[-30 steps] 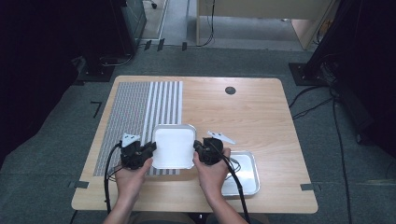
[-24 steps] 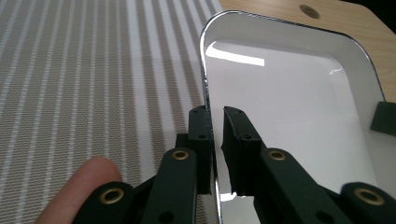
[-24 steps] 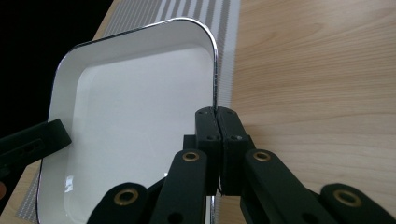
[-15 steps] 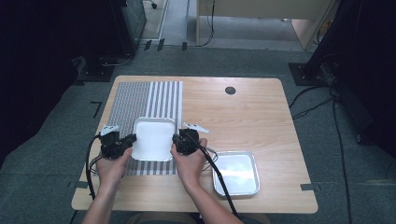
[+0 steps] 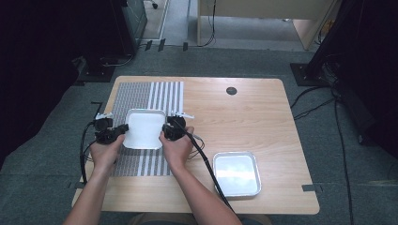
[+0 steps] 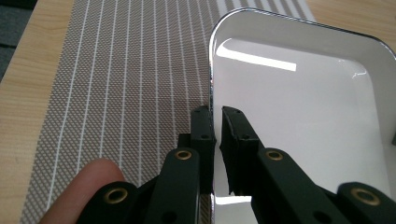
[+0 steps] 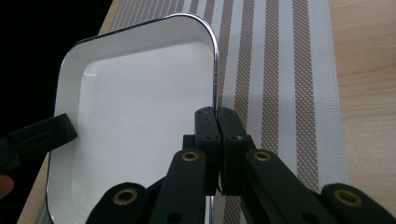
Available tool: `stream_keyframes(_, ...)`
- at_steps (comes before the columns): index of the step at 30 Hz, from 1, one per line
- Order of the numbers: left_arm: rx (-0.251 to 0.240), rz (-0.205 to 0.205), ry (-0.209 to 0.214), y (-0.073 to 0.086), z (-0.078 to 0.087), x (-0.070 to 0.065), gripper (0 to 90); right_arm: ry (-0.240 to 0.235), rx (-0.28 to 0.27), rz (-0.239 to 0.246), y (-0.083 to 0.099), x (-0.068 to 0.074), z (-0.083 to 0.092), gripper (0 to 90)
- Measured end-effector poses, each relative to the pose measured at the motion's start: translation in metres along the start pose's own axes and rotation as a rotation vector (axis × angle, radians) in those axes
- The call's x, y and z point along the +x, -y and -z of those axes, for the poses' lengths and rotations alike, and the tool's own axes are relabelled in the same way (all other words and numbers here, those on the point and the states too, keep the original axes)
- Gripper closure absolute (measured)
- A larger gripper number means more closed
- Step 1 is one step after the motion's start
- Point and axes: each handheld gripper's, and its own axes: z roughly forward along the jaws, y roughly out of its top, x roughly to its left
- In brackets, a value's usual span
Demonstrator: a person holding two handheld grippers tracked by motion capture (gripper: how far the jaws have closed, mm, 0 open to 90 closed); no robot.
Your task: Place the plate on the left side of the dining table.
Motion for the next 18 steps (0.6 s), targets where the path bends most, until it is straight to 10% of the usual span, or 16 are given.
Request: stream_keyframes(18, 0.057, 0.021, 0.001, -0.029, -0.048, 0.024, 82.4, 0.062, 0.032, 0.017, -0.029, 0.005, -0.055, 89.3)
